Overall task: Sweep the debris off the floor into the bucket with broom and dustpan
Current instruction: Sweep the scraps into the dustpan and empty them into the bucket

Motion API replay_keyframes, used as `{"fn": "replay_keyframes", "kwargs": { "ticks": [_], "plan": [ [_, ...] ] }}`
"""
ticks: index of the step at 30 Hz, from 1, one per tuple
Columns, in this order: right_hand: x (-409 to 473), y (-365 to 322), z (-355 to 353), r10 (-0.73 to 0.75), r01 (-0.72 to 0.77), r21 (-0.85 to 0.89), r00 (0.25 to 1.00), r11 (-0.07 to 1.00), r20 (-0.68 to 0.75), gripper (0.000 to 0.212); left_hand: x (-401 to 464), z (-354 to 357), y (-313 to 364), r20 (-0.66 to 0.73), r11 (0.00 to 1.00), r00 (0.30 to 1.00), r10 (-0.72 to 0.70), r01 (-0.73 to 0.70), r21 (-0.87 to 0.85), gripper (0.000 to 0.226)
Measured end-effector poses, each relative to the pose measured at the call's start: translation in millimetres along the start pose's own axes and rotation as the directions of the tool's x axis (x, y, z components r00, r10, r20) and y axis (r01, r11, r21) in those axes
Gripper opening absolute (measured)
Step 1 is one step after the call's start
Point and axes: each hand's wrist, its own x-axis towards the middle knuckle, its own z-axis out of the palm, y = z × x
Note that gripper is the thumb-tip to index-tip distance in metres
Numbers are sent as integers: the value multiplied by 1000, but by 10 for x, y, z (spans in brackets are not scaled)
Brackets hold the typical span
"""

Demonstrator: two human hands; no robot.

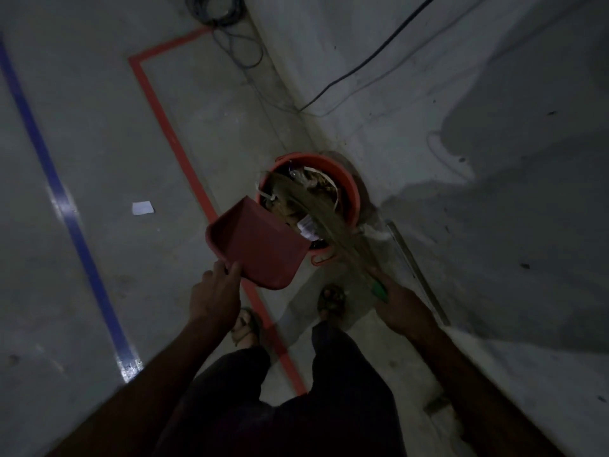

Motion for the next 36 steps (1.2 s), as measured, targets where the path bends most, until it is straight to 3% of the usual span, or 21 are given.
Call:
{"fn": "replay_keyframes", "kwargs": {
  "ticks": [2, 5, 10, 15, 21, 26, 31, 36],
  "plan": [
    [-449, 11, 81, -47, 47, 6, 996, 999, -71, 64, -112, -46, -131, -27, 999, 999, 44, -43, 29, 47],
    [-889, 140, 264, 0, -3, -30, 995, 1000, -100, 69, -309, -119, -312, -63, 992, 993, 99, -93, 87, 47],
    [-1477, -140, 512, -80, 67, -73, 976, 995, -204, 75, -645, -272, -553, -117, 987, 983, 144, -134, 88, 44],
    [-1511, -563, 542, -325, 273, -205, 900, 940, -290, 63, -950, -432, -640, -188, 996, 980, 67, -76, -45, 43],
    [-1203, -813, 309, -512, 432, -358, 843, 828, -167, 67, -1228, -633, -565, -296, 964, 943, -154, 77, -254, 41],
    [-993, -1079, 27, -641, 602, -305, 767, 738, -38, 64, -1556, -709, -465, -340, 900, 872, -352, 216, -379, 38],
    [-822, -1264, 1, -720, 695, -360, 688, 622, 85, 64, -1929, -739, -433, -367, 802, 754, -544, 340, -492, 33],
    [-781, -1624, 204, -786, 807, -350, 568, 476, 242, 63, -2349, -639, -554, -302, 651, 624, -721, 459, -605, 39]
  ]
}}
